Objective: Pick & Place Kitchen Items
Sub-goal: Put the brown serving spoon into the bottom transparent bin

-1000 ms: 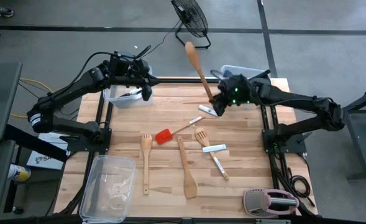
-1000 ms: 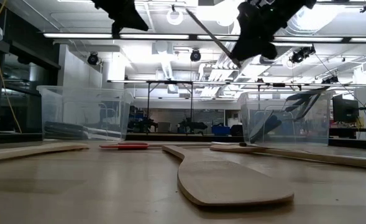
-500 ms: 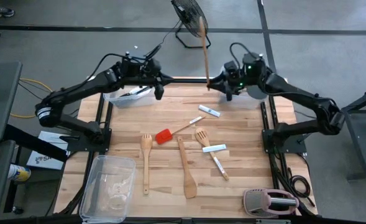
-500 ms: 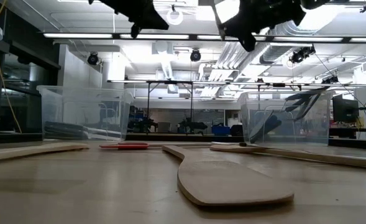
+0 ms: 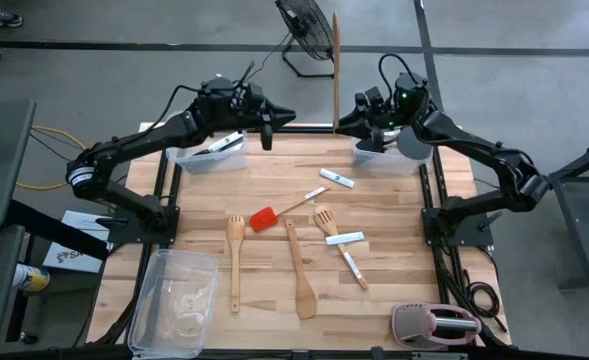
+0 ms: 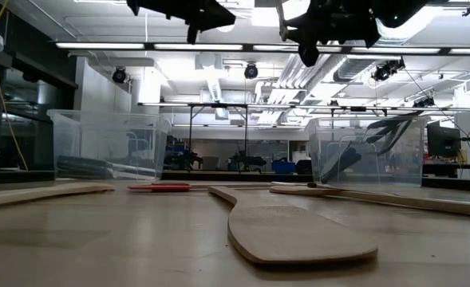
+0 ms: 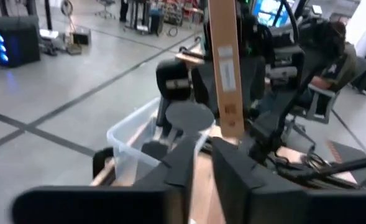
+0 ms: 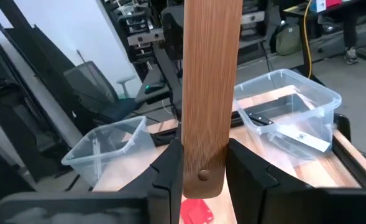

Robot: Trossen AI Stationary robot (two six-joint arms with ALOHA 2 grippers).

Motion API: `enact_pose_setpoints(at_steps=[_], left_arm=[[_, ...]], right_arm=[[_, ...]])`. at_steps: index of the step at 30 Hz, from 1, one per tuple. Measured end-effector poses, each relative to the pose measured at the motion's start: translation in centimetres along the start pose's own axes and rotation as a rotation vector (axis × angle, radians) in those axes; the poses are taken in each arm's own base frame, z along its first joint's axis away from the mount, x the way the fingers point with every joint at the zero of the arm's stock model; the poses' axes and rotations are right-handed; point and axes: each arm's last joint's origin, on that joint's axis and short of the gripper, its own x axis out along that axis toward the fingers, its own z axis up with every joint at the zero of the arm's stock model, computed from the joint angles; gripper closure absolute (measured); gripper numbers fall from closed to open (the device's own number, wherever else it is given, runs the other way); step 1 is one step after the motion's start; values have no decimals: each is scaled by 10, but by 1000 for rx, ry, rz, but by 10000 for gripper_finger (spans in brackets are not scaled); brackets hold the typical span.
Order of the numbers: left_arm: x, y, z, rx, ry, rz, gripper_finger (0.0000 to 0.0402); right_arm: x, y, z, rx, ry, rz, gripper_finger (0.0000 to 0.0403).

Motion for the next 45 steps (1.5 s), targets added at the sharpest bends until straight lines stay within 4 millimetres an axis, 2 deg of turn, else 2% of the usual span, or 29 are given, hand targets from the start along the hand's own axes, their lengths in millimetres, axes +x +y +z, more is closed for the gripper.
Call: enact_pose_setpoints(at_steps=[5, 8, 14, 20, 31, 41, 45], left_arm=[[3, 1, 3, -32, -47, -2, 265], [3, -1, 7, -61, -82, -30, 230], [4, -3, 17, -68, -197, -75, 206], [13, -4, 15, -66, -244, -87, 183], [40, -2, 1, -150, -299, -77, 70], [46, 1, -4, -180, -301, -51, 58], [46, 2, -5, -181, -296, -50, 58]], right_arm=[[5, -3, -3, 12, 16, 56, 317], [7, -4, -2, 9, 13, 107, 317], [13, -9, -4, 18, -2, 97, 317], [19, -12, -5, 20, -17, 48, 317], [28, -8, -6, -36, -46, -45, 317], [35, -2, -8, -40, -41, -35, 317], [44, 0, -13, -32, -28, -35, 317]])
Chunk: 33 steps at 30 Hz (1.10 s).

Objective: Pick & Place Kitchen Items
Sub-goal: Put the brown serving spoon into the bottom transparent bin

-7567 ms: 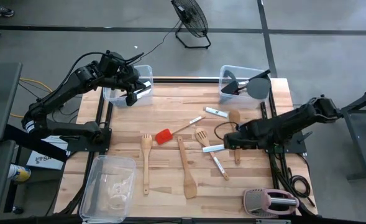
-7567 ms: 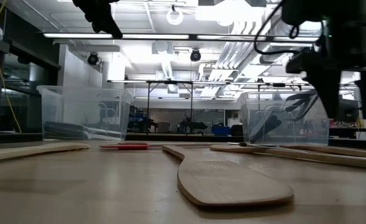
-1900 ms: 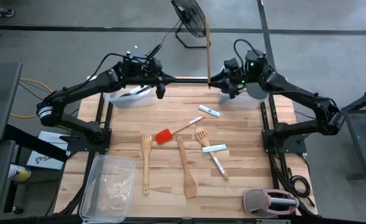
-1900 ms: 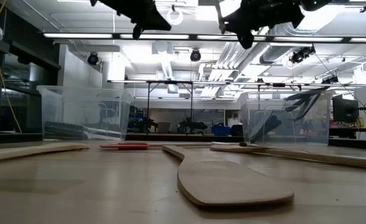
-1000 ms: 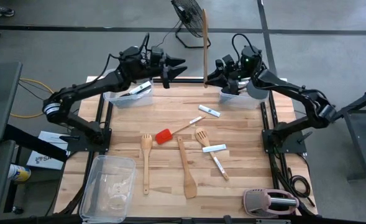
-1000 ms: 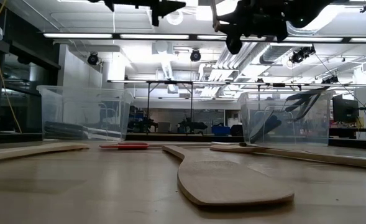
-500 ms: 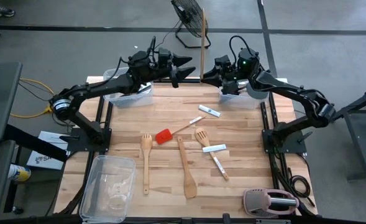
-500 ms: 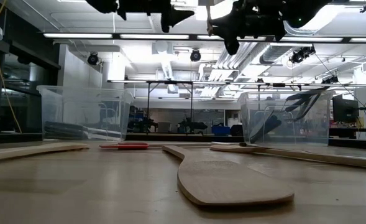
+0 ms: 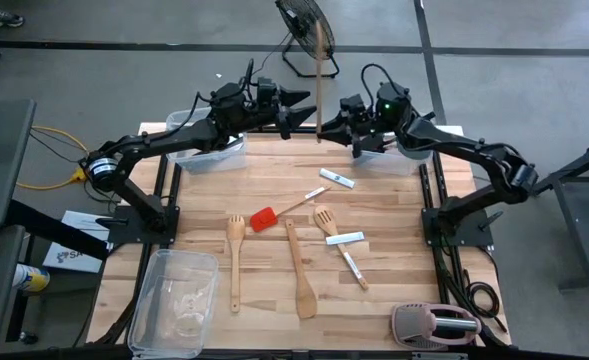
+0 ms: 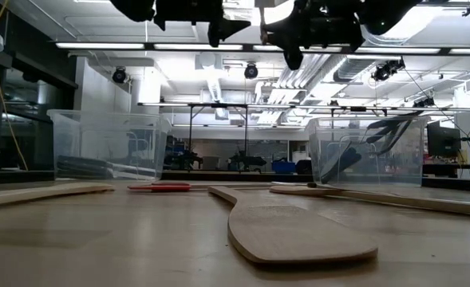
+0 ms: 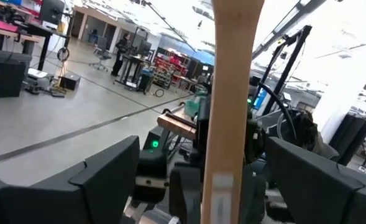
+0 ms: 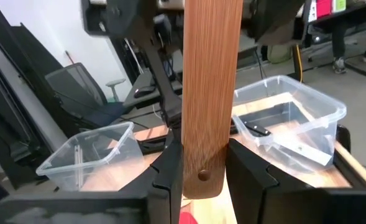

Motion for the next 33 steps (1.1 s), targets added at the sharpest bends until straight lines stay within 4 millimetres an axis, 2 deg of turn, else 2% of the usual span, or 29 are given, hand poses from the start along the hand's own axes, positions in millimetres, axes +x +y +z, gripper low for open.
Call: enact_pose_setpoints(at_steps=[10, 17, 23, 33], left_arm=[[2, -7, -8, 20, 49, -13, 60], [2, -13, -13, 46, 91, -41, 74], [2, -13, -14, 43, 108, -61, 144], [2, -12, -17, 28, 146, -62, 319]], right_arm=[[23, 4, -15, 22, 33, 11, 317], [28, 8, -17, 27, 44, 28, 317], [27, 8, -17, 36, 49, 25, 317], [27, 7, -18, 40, 54, 19, 317]])
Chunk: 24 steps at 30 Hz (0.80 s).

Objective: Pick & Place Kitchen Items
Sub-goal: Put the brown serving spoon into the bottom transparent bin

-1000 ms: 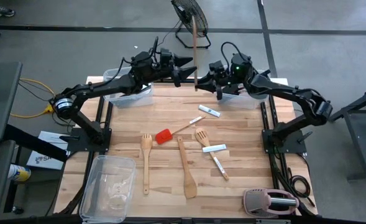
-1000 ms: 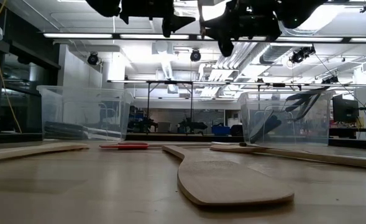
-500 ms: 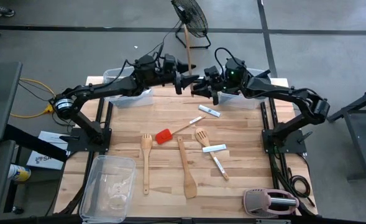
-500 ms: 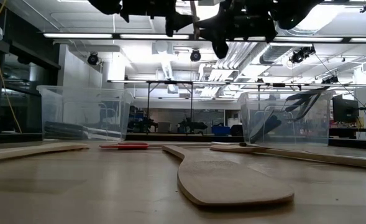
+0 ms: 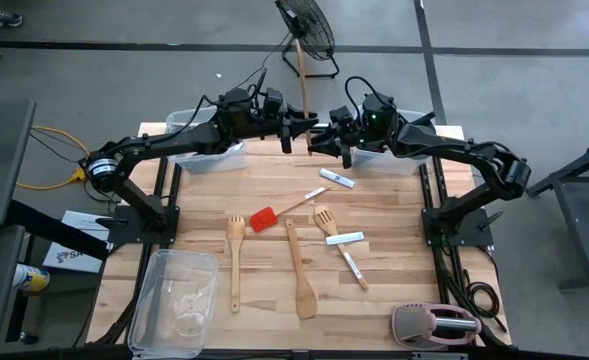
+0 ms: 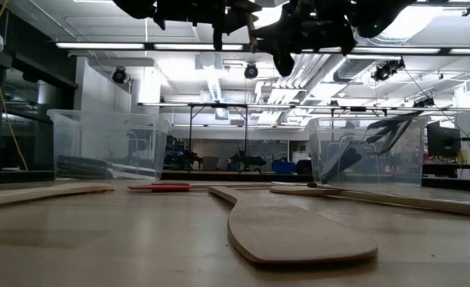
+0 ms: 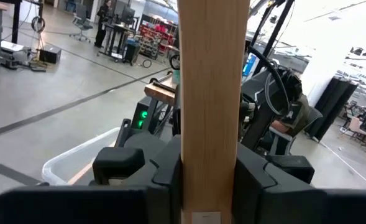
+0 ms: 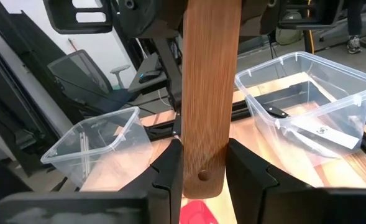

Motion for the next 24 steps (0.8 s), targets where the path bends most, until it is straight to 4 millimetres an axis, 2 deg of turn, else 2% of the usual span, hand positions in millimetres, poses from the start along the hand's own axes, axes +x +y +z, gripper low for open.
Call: enact_pose_setpoints(at_steps=[13, 20, 24], left_arm=[[0, 1, -3, -6, 32, 14, 319], [0, 2, -4, 4, 46, 19, 319], [-2, 2, -3, 18, 51, 37, 319]], right_arm=[[0, -1, -3, 18, 25, -5, 311], [-1, -1, -2, 66, 24, -4, 143], [-5, -2, -1, 111, 30, -12, 90]])
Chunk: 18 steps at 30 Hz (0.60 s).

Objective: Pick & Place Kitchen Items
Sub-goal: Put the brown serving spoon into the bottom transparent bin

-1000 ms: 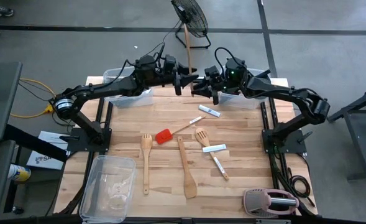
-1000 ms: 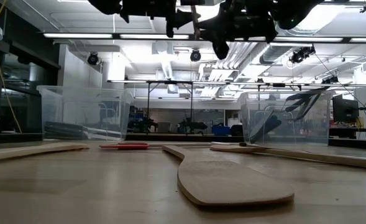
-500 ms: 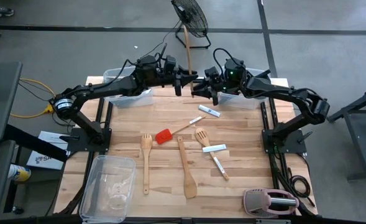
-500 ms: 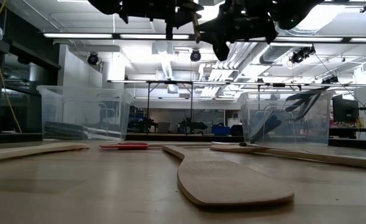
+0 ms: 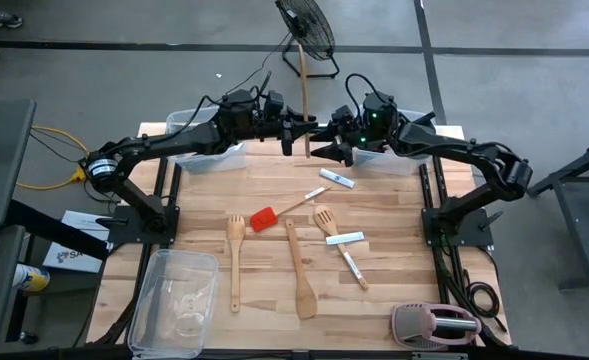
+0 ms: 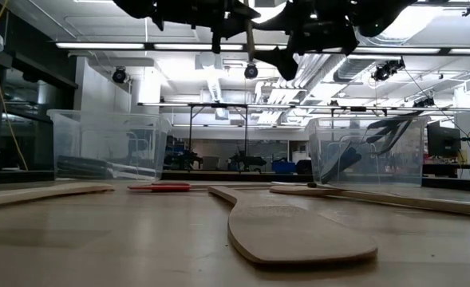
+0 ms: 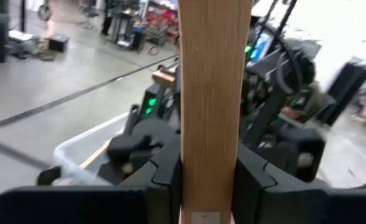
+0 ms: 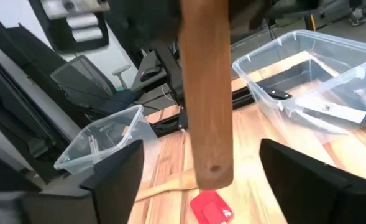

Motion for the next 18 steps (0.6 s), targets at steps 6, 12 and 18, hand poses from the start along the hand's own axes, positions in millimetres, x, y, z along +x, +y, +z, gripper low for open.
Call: enact_pose_setpoints(at_steps=[6, 12, 18], left_arm=[[-18, -5, 12, 26, 19, 122, 319], [-47, -14, 18, -3, 139, 220, 319], [-82, -26, 18, -72, 321, 241, 319]], right_arm=[[-11, -2, 2, 33, 19, -13, 71], [-18, -6, 0, 75, 45, -43, 76], [-18, -7, -3, 90, 64, -56, 77]])
